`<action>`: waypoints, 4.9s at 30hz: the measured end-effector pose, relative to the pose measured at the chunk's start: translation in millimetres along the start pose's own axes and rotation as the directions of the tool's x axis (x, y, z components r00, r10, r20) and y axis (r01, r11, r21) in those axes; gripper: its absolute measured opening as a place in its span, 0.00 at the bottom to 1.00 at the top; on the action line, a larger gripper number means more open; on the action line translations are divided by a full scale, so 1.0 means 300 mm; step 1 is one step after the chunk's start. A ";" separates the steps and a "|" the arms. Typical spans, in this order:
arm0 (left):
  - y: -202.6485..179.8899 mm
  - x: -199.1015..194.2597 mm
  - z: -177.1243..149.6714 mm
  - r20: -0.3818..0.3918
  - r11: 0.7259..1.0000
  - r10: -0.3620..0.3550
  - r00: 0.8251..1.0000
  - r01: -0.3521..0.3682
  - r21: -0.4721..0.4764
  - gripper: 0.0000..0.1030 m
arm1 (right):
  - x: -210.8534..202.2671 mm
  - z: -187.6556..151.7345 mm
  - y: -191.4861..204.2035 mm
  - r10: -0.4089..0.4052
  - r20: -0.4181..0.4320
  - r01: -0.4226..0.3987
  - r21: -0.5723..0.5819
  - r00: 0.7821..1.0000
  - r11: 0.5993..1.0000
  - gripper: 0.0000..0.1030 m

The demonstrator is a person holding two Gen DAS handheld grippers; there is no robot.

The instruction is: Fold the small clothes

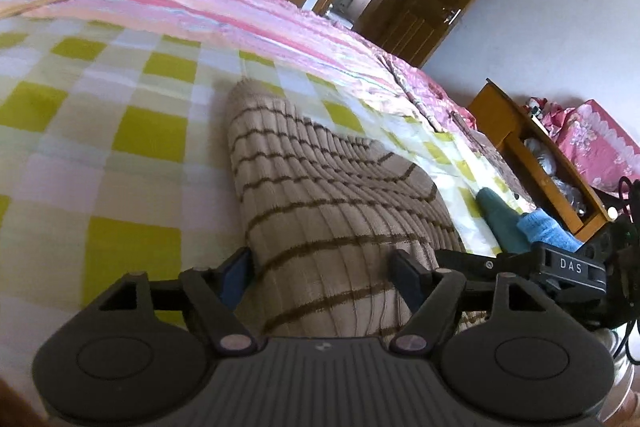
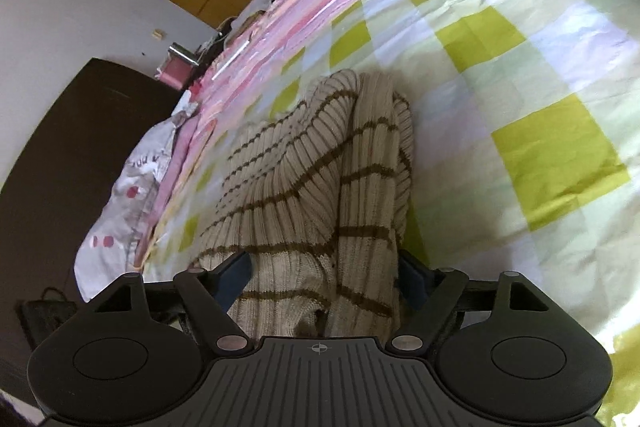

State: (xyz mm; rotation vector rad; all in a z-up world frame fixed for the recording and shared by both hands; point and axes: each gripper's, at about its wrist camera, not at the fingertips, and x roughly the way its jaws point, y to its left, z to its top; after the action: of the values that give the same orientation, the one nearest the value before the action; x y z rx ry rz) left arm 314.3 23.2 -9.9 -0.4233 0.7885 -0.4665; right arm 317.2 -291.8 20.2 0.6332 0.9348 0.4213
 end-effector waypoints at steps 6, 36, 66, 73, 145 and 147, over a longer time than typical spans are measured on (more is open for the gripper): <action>-0.031 0.017 -0.021 -0.009 0.999 0.014 1.000 -0.013 0.035 0.71 | 0.027 -0.008 0.037 -0.038 0.008 0.038 -0.025 0.999 0.999 0.66; 0.322 -0.731 -0.315 0.104 0.963 0.270 0.957 -0.270 -0.011 0.56 | 0.151 -0.615 0.583 0.016 -0.138 -0.052 -0.265 0.990 0.963 0.34; 0.146 -0.663 -0.310 0.154 0.852 0.465 0.872 -0.488 0.192 0.56 | 0.115 -0.632 0.653 -0.189 0.014 0.172 -0.484 0.982 0.858 0.26; 0.099 -0.686 -0.319 0.152 0.833 0.493 0.857 -0.515 0.203 0.56 | 0.021 -0.660 0.692 -0.166 0.055 0.171 -0.508 0.985 0.844 0.27; -0.153 -0.726 -0.616 0.117 0.748 0.597 0.794 -0.603 0.278 0.91 | -0.239 -0.944 0.542 -0.252 0.042 0.240 -0.487 0.967 0.840 0.37; -0.145 -0.727 -0.612 0.105 0.760 0.592 0.799 -0.597 0.258 0.91 | -0.239 -0.947 0.538 -0.252 0.043 0.241 -0.485 0.967 0.841 0.37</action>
State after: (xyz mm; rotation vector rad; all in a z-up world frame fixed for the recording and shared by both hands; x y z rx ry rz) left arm 31.8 72.1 21.2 0.1033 0.7793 0.0340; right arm 28.9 -124.1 47.1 0.0410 0.8728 0.4121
